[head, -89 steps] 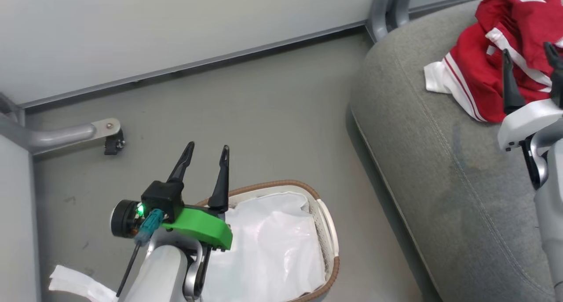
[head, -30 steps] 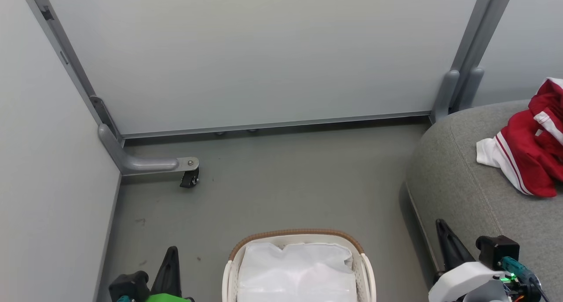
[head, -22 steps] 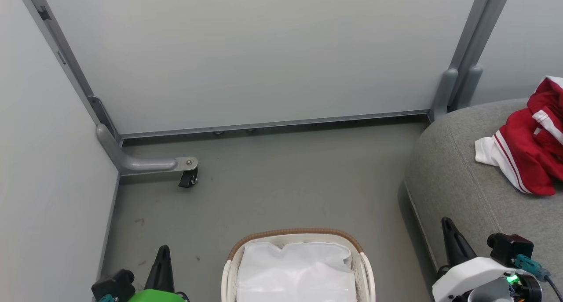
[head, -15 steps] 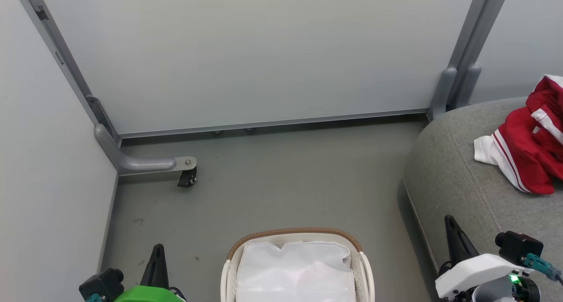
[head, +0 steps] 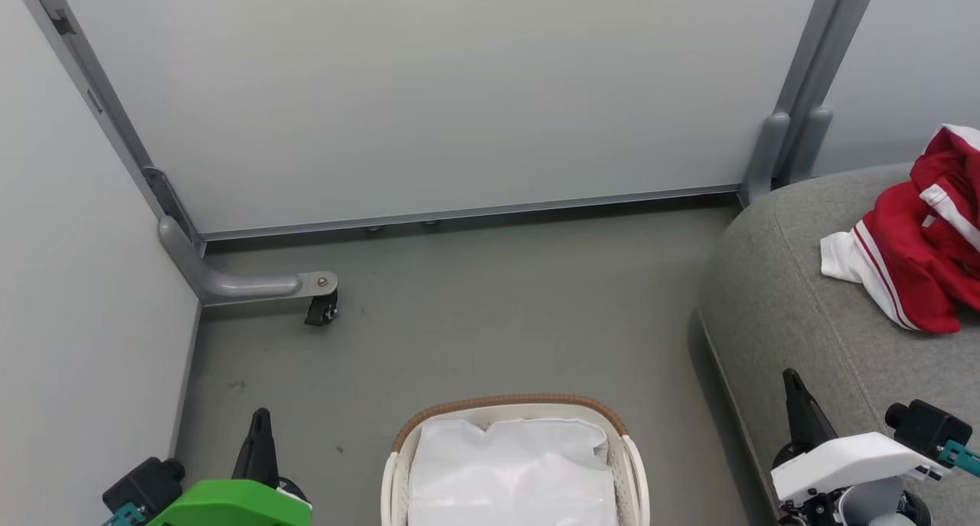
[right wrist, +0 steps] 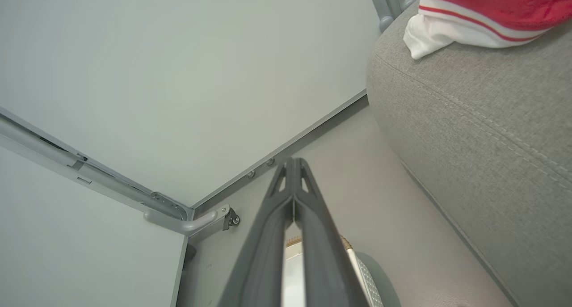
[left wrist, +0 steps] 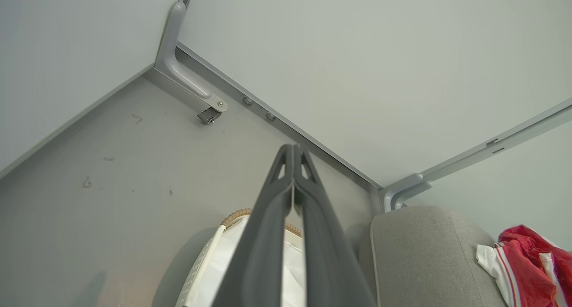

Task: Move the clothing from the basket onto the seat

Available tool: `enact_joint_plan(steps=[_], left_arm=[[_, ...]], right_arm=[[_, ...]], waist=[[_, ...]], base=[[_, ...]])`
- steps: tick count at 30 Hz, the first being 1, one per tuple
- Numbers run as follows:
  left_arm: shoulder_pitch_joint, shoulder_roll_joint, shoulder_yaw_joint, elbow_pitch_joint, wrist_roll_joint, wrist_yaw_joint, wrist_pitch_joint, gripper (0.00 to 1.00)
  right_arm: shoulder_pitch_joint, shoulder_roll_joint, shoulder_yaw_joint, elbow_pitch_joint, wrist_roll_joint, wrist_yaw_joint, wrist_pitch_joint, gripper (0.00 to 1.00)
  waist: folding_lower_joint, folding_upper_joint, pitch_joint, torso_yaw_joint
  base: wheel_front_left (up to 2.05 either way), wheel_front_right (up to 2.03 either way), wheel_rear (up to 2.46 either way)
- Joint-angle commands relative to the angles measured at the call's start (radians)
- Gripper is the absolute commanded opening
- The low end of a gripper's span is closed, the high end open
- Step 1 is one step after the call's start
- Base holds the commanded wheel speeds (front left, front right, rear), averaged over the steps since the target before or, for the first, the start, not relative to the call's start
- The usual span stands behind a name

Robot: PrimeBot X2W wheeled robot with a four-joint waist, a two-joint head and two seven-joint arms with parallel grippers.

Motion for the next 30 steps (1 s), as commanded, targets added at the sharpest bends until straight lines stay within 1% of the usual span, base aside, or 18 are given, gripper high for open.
enact_joint_plan(steps=[1,30], left_arm=[[-0.031,0.001,0.012,-0.019,-0.032,-0.008,0.009,0.00],[-0.066,0.002,0.082,-0.060,-0.356,-0.033,0.105,0.00]], right_arm=[[-0.029,-0.007,-0.005,-0.020,0.037,0.000,0.008,0.00],[-0.043,-0.010,-0.029,-0.057,0.403,-0.001,0.102,0.00]], waist=[[0.0000,0.0000,0.001,-0.001],[0.0000,0.0000,0.012,-0.020]], base=[[0.00,0.00,0.00],[0.00,0.00,0.00]])
